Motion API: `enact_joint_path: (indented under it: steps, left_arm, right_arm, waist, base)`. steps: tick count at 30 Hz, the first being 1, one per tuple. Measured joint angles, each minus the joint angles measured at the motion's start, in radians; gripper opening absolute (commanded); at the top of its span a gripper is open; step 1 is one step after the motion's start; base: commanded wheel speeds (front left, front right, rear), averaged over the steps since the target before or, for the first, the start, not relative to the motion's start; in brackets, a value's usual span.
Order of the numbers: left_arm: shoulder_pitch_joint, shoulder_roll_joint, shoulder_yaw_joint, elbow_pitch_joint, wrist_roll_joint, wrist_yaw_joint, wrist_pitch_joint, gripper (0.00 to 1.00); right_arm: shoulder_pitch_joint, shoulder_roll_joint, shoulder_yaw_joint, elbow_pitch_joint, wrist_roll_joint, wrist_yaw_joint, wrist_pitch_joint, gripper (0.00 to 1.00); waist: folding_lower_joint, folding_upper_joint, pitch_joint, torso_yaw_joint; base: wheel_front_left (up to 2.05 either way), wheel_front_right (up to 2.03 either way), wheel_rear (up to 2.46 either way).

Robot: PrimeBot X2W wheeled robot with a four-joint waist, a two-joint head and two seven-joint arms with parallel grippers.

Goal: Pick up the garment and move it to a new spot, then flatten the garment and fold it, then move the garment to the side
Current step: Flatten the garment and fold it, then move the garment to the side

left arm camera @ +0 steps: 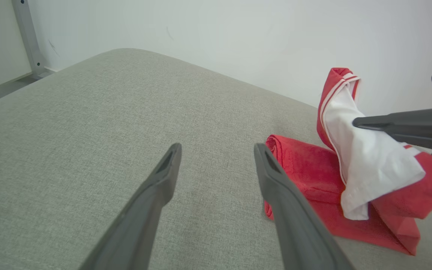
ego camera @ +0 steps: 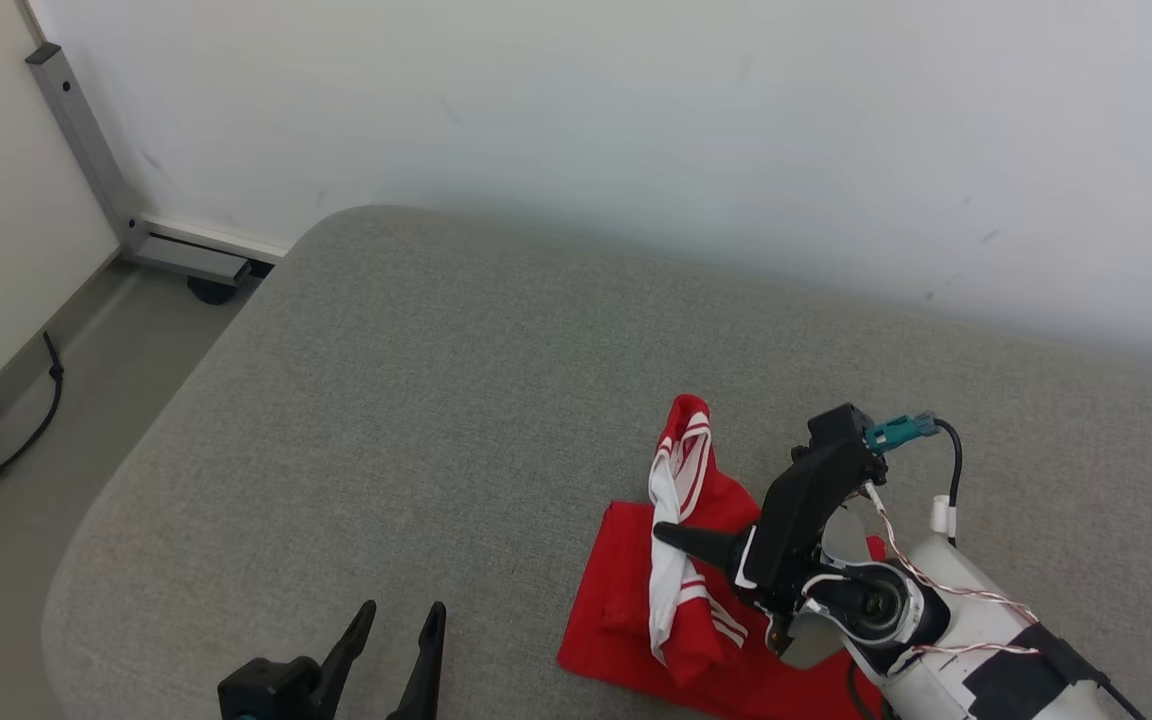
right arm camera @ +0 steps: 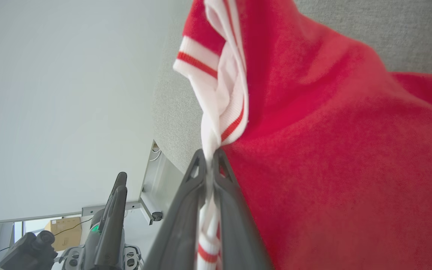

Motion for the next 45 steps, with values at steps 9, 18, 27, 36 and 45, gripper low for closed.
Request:
enact_joint_path:
  steps: [9,18,27,36,45]
  left_arm:
    - [-0.002,-0.004,0.014,0.018,0.000,0.000,-0.006,1.00]
    - [-0.013,-0.004,0.011,0.045,0.000,0.000,-0.008,1.00]
    - [0.051,0.020,0.043,0.027,0.000,0.002,-0.023,1.00]
    - [0.048,0.019,0.041,-0.001,0.007,0.009,-0.031,1.00]
    - [0.023,-0.004,0.007,-0.002,0.035,0.008,-0.030,1.00]
  right_arm:
    - [-0.059,0.014,0.011,0.115,-0.034,-0.004,-0.009,0.33]
    - [-0.071,0.019,-0.039,0.132,-0.016,-0.004,-0.051,1.00]
    - [0.016,-0.121,-0.022,0.053,-0.102,-0.002,-0.105,1.00]
    - [0.056,-0.202,0.028,0.012,-0.186,-0.002,-0.104,1.00]
    - [0.077,-0.215,0.032,0.039,-0.192,-0.003,-0.086,1.00]
  waist:
    - [0.0000,0.0001,0.025,0.031]
    - [0.0000,0.0000,-0.002,0.023]
    - [0.0000,0.0001,-0.031,-0.052]
    - [0.0000,0.0000,-0.036,-0.125]
    - [0.0000,0.0000,-0.030,-0.112]
  base:
    - [0.00,0.00,0.00]
    - [0.00,0.00,0.00]
    - [0.00,0.00,0.00]
    - [0.00,0.00,0.00]
    - [0.00,0.00,0.00]
